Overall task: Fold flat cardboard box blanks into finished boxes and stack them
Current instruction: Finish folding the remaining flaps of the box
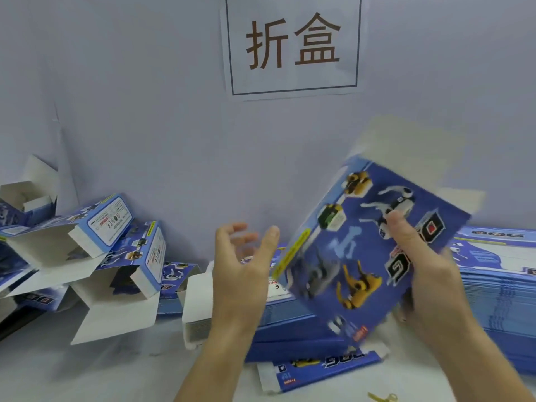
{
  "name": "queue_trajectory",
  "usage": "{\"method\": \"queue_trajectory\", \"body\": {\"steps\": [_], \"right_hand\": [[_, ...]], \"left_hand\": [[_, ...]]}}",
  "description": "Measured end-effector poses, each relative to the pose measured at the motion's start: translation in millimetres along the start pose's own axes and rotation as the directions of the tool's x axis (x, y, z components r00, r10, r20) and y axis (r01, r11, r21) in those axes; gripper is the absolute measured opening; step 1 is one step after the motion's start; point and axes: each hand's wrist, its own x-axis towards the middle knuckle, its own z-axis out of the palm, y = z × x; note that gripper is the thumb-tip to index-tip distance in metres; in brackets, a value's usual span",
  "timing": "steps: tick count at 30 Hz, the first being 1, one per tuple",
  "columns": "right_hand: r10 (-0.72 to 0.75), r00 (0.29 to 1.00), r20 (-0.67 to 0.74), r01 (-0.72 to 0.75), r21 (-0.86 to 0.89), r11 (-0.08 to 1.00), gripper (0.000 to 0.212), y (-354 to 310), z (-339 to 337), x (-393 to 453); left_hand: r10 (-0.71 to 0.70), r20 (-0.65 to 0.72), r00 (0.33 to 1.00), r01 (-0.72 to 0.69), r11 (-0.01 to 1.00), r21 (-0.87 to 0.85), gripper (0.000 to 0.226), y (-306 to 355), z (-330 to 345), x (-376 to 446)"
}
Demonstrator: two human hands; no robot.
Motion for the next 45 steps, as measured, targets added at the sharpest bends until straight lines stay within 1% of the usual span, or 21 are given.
{"method": "queue_trajectory", "body": {"steps": [1, 3, 5, 6, 9, 12, 16, 19, 21, 23, 24, 26, 28, 30, 33, 34, 35, 37, 39, 41, 45], "right_hand": [[0.091, 0.991, 0.101, -0.087, -0.050, 0.995, 0.066, -5, -7, 0], [0.291, 0.908, 0.302, -0.219, -0.249, 0.943, 0.075, -8, -13, -4], [0.399, 0.811, 0.428, -0.208, -0.427, 0.880, 0.081, -3, -9, -9], [0.400, 0.800, 0.447, -0.202, -0.428, 0.881, 0.085, 1, -3, -10], [0.187, 0.898, 0.399, -0.034, -0.361, 0.932, 0.098, 11, 14, -12], [0.043, 0.914, 0.403, 0.093, -0.312, 0.945, 0.084, 15, 15, -11], [0.102, 0.925, 0.365, -0.002, -0.264, 0.964, 0.039, 14, 12, -9], [0.110, 0.965, 0.236, -0.025, -0.335, 0.942, 0.065, 14, 20, -11], [0.076, 0.982, 0.171, -0.015, -0.333, 0.943, 0.057, 17, 25, -12], [0.073, 0.982, 0.176, -0.033, -0.222, 0.975, 0.029, 19, 26, -12], [0.104, 0.979, 0.177, -0.073, -0.170, 0.983, 0.021, 22, 24, -12], [0.153, 0.971, 0.185, -0.136, -0.104, 0.985, 0.040, 24, 24, -11], [0.167, 0.961, 0.221, -0.151, -0.087, 0.985, 0.062, 25, 29, -11], [0.155, 0.965, 0.213, -0.141, -0.081, 0.987, 0.059, 28, 30, -10], [0.124, 0.966, 0.229, -0.132, 0.022, 0.991, 0.021, 31, 28, -12], [0.117, 0.965, 0.233, -0.145, 0.105, 0.984, 0.017, 31, 27, -17], [0.111, 0.963, 0.246, -0.157, 0.174, 0.972, 0.028, 30, 29, -15], [0.131, 0.947, 0.293, -0.179, 0.144, 0.973, 0.057, 29, 29, -13], [0.129, 0.934, 0.332, -0.137, 0.001, 0.991, 0.045, 28, 27, -10], [0.118, 0.928, 0.354, -0.122, -0.011, 0.992, 0.038, 31, 18, -9], [0.133, 0.931, 0.340, -0.144, 0.007, 0.990, 0.038, 40, 2, -11]], "left_hand": [[0.066, 0.058, 0.996, -0.069, 0.996, 0.059, 0.059, 5, -6, 1], [0.069, 0.229, 0.971, -0.087, 0.994, 0.070, 0.084, 12, -13, 3], [0.077, 0.367, 0.927, -0.090, 0.996, 0.019, 0.088, 16, -13, -1], [0.115, 0.378, 0.919, -0.123, 0.992, -0.005, 0.085, 15, -11, -3], [0.179, 0.305, 0.935, -0.165, 0.984, -0.073, 0.054, 9, -7, -7], [0.240, 0.262, 0.935, -0.229, 0.971, -0.072, 0.030, 8, -7, -9], [0.250, 0.233, 0.940, -0.233, 0.967, -0.100, 0.046, 6, 4, -17], [0.171, 0.209, 0.963, -0.143, 0.979, -0.142, 0.064, 2, 10, -24], [0.150, 0.188, 0.971, -0.123, 0.982, -0.146, 0.045, 1, 10, -22], [0.170, 0.155, 0.973, -0.144, 0.975, -0.169, 0.025, 1, 4, -14], [0.159, 0.155, 0.975, -0.127, 0.972, -0.198, 0.034, 1, 1, -11], [0.092, 0.157, 0.983, -0.049, 0.964, -0.261, 0.061, 0, -3, -7], [0.067, 0.180, 0.981, -0.019, 0.966, -0.259, 0.068, -2, -6, -4], [0.108, 0.185, 0.977, -0.059, 0.966, -0.252, 0.062, -2, -6, -3], [0.200, 0.138, 0.970, -0.153, 0.944, -0.292, 0.019, -2, -6, -5], [0.214, 0.132, 0.968, -0.165, 0.938, -0.305, 0.012, -2, -7, -6], [0.218, 0.125, 0.968, -0.172, 0.937, -0.305, 0.021, -1, -8, -7], [0.246, 0.139, 0.959, -0.200, 0.938, -0.283, 0.032, 1, -9, -10], [0.327, 0.208, 0.922, -0.292, 0.939, -0.179, 0.022, 3, -11, -13], [0.344, 0.304, 0.888, -0.332, 0.939, -0.092, 0.013, 0, -14, -14], [0.170, 0.463, 0.870, -0.195, 0.981, 0.007, 0.030, -7, -26, -8]]}}
